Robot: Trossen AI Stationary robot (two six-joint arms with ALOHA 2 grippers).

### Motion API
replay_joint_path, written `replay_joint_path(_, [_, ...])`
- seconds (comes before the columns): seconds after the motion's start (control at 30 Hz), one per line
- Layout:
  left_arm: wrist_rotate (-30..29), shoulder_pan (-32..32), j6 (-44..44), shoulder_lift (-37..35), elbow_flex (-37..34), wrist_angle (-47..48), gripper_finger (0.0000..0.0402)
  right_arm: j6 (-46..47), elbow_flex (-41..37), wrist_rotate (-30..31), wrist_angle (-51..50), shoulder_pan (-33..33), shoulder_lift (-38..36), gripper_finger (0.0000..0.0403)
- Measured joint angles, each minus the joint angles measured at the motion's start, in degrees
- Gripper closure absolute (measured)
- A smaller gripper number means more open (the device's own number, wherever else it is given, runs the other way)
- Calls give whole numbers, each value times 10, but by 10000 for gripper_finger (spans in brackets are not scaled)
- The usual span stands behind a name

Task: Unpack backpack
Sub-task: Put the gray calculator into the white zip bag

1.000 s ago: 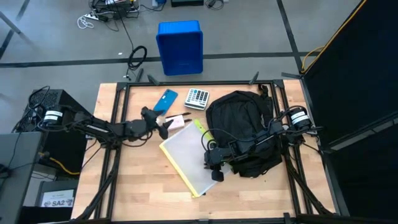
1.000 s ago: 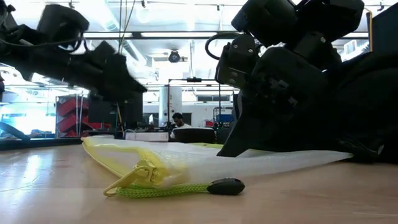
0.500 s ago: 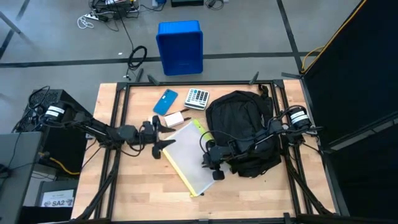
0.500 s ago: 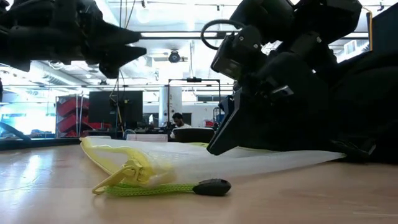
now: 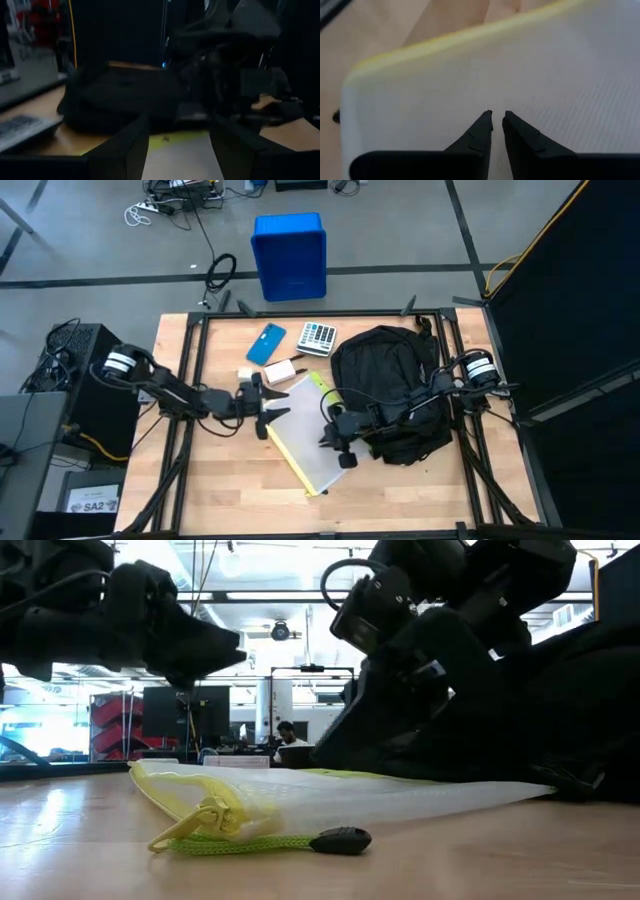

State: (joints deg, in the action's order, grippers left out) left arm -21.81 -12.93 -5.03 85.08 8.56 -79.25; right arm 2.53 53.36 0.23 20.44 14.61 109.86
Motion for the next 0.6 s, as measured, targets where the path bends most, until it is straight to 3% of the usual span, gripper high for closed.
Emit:
replay_joint_path(0.3, [41, 0, -7, 5, 22, 30, 225, 2, 0, 0, 53, 8, 0, 364])
replay_joint_path(0.6, [35, -10, 78, 5, 158, 335, 229, 2, 0, 0, 70, 24, 0, 366])
